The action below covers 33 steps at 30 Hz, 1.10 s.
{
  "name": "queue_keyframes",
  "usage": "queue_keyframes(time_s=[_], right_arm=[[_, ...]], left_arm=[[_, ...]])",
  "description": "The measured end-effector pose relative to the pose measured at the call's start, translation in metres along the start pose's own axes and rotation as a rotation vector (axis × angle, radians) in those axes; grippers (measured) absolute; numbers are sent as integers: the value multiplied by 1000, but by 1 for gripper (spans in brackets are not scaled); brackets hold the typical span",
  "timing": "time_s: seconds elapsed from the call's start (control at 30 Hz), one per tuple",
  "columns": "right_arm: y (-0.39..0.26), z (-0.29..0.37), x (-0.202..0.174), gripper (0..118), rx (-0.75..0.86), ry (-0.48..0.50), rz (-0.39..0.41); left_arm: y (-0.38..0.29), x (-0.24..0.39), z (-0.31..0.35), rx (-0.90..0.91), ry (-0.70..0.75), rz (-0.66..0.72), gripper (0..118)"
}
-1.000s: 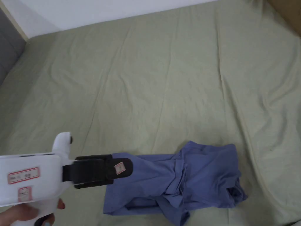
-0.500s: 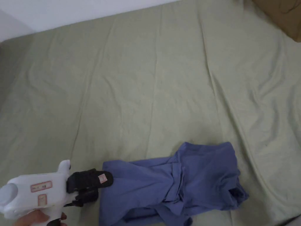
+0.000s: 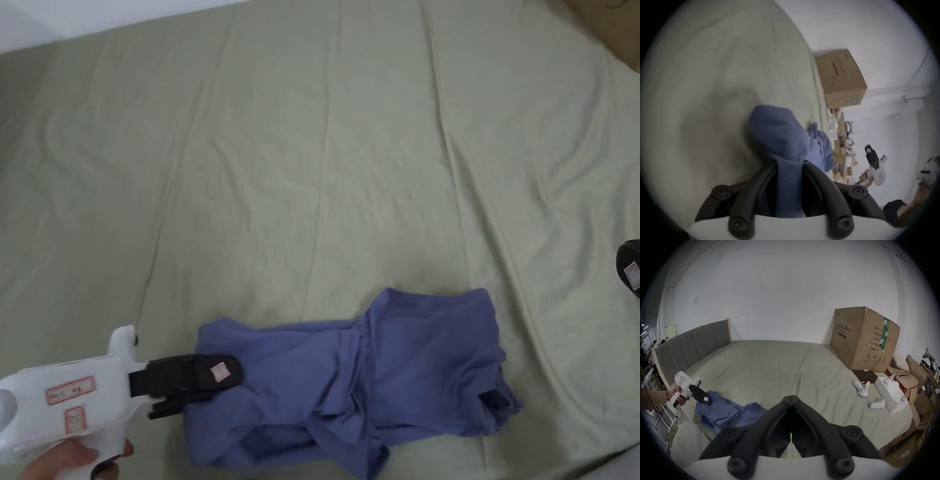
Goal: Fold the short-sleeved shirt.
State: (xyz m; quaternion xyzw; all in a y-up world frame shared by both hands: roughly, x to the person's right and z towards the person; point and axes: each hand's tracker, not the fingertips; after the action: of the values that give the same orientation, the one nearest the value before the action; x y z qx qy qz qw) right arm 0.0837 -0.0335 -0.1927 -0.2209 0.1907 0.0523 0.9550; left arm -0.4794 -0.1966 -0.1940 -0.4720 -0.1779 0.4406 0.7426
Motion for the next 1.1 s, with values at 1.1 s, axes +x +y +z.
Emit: queue_keyframes(time_s=[1.1], right_arm=[[-19, 37, 64, 0, 67, -52, -165]], left_arm=[[-71, 223, -188, -173, 834, -592, 23]])
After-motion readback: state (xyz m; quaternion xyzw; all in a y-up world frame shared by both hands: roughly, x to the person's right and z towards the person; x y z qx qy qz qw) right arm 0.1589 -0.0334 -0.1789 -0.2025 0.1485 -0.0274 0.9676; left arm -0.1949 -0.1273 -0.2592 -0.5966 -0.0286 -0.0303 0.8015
